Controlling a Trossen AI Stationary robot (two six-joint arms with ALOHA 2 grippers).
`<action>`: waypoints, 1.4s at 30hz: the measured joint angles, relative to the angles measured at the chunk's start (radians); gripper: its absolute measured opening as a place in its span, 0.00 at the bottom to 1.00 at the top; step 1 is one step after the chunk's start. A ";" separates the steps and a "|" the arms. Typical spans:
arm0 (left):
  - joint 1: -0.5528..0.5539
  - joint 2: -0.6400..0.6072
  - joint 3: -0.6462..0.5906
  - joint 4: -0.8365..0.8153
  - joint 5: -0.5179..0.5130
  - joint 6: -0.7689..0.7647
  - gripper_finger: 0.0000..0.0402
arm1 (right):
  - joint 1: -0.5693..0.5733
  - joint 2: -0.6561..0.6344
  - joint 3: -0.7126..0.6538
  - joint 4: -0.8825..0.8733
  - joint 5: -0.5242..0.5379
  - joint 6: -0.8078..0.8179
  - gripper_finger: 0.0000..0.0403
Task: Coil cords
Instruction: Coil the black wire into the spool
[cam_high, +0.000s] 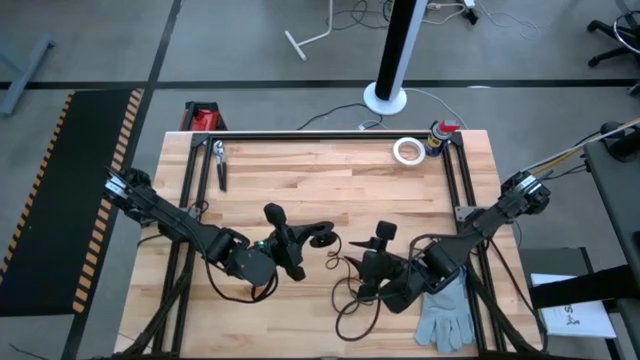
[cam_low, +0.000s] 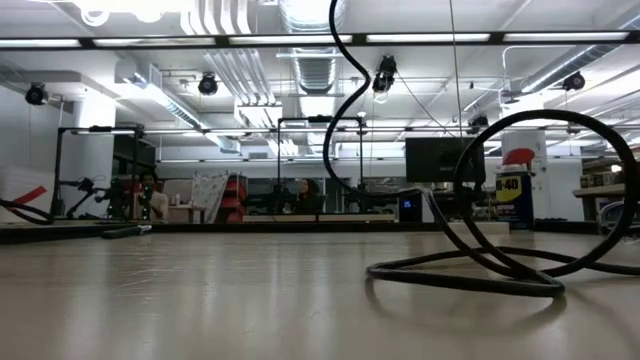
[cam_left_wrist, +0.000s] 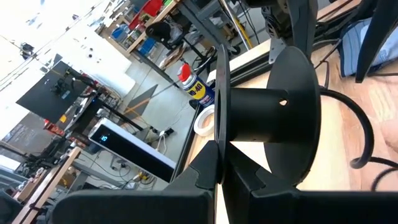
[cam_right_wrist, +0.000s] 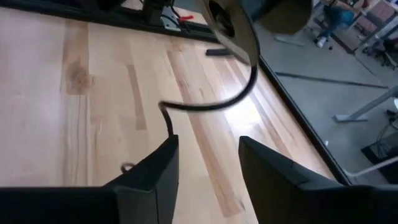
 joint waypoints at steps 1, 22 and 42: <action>0.000 0.000 0.000 0.000 0.000 0.000 0.00 | 0.000 0.000 0.000 -0.015 0.000 0.018 0.39; -0.017 0.000 0.000 -0.008 0.015 0.048 0.00 | -0.052 -0.010 -0.334 0.698 -0.121 -0.047 0.30; -0.017 0.000 0.000 0.077 0.010 0.077 0.00 | -0.121 -0.006 -0.460 0.936 -0.270 -0.029 0.40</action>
